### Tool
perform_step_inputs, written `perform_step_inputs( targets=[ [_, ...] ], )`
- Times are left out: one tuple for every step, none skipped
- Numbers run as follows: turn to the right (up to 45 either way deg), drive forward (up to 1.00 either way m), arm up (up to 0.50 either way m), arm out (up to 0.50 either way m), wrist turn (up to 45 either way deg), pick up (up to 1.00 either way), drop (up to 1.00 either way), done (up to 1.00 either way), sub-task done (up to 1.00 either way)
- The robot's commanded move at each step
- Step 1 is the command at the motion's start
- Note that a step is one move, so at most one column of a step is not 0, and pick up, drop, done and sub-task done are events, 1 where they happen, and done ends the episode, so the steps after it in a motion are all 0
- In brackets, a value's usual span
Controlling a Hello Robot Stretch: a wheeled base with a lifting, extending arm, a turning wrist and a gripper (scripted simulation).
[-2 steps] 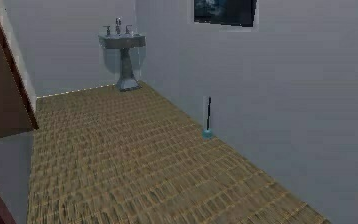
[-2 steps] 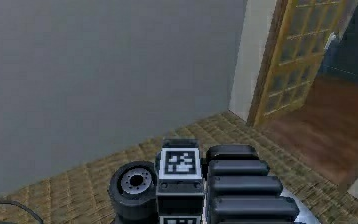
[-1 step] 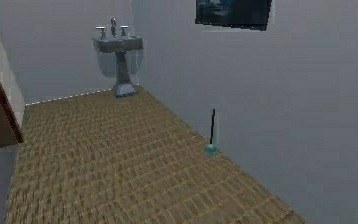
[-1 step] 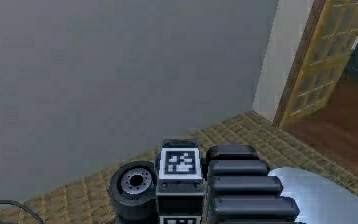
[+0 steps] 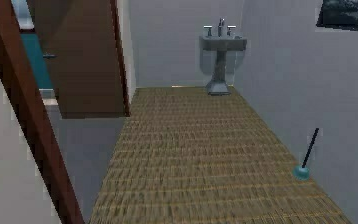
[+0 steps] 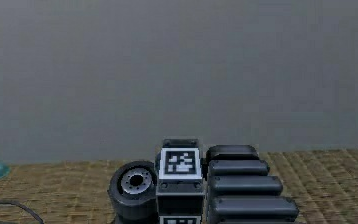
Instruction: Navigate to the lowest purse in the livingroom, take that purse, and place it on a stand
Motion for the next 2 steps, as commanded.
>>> perform_step_inputs(
  targets=[
    [0.0,1.0,0.0,0.0,0.0,0.0,0.0,0.0,0.0],
    [-15.0,0.0,0.0,0.0,0.0,0.0,0.0,0.0,0.0]
  ],
)
